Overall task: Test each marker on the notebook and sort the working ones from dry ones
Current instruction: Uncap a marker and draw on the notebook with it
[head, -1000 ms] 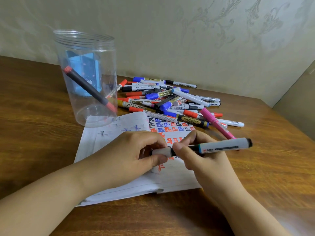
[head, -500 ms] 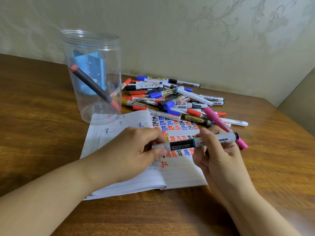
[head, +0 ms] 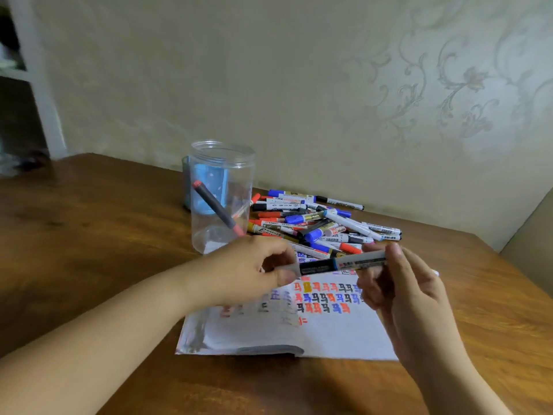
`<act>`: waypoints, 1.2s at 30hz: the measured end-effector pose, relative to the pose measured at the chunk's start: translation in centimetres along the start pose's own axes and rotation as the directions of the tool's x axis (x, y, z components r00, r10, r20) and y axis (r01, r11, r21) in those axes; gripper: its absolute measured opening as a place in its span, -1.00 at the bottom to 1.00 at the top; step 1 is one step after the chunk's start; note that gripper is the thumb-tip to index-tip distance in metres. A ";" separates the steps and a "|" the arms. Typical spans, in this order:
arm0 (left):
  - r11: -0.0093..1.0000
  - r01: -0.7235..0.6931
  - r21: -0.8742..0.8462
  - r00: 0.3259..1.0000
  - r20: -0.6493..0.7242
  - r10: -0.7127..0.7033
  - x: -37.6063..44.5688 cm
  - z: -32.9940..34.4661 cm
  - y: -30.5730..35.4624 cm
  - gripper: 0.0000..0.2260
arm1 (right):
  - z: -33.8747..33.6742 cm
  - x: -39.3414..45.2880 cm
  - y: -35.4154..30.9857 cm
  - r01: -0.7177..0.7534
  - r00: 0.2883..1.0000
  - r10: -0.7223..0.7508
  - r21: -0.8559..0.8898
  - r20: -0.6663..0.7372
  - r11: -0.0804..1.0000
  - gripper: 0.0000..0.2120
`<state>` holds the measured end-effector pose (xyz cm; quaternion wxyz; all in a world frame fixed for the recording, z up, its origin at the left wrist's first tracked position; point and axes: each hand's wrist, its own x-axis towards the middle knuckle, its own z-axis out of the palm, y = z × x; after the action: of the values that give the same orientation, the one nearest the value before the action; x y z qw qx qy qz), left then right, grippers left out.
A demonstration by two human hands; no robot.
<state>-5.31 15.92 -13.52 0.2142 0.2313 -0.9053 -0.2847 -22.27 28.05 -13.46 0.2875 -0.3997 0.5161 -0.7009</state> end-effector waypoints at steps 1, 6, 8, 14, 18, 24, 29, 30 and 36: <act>0.999 0.004 0.039 1.000 -0.028 -0.003 -1.0 -1.0 0.2 -0.92 | 0.5 -0.2 -0.5 -0.024 0.999 0.026 -0.034 0.046 0.999 -0.55; 0.989 0.105 0.107 0.949 -0.308 -0.067 -10.9 -4.8 0.6 -0.93 | 6.0 -3.6 -1.5 0.000 0.944 0.034 -0.101 0.329 0.995 -0.67; 0.980 0.168 0.106 0.897 -0.430 -0.107 -17.1 -5.6 0.3 -0.92 | 9.5 -6.0 -0.8 -0.027 0.886 0.060 -0.076 0.460 0.997 -0.69; 0.865 0.500 0.028 0.646 -0.677 -0.352 -38.2 -5.5 -2.1 -0.89 | 22.8 -17.1 3.3 -0.042 0.571 0.121 -0.119 0.812 0.992 -0.70; 0.710 0.680 -0.181 0.332 -0.788 -0.519 -50.5 -3.5 -3.0 -0.76 | 30.8 -24.6 7.8 -0.052 0.369 0.189 -0.182 0.910 0.982 -0.78; 0.485 0.755 -0.442 -0.070 -0.789 -0.611 -62.2 -1.0 -2.6 -0.81 | 37.6 -33.7 15.0 0.018 0.138 0.366 -0.372 0.920 0.928 -0.80; 0.400 0.761 -0.511 -0.171 -0.753 -0.635 -64.7 0.4 -2.2 -0.81 | 39.0 -37.3 19.2 0.218 0.003 0.631 -0.616 0.776 0.757 -0.55; 0.390 0.769 -0.507 -0.170 -0.750 -0.639 -64.8 0.5 -2.1 -0.81 | 38.9 -37.4 19.3 0.226 0.006 0.631 -0.616 0.775 0.755 -0.58; 0.432 0.772 -0.466 -0.097 -0.758 -0.645 -62.1 0.0 -2.7 -0.83 | 37.9 -33.8 16.4 0.281 0.017 0.519 -0.503 0.854 0.818 -0.72</act>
<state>45.27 47.53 -31.07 0.4472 0.7947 -0.3897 -0.1286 27.41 31.96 -32.38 0.4955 -0.7835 0.3750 -0.0046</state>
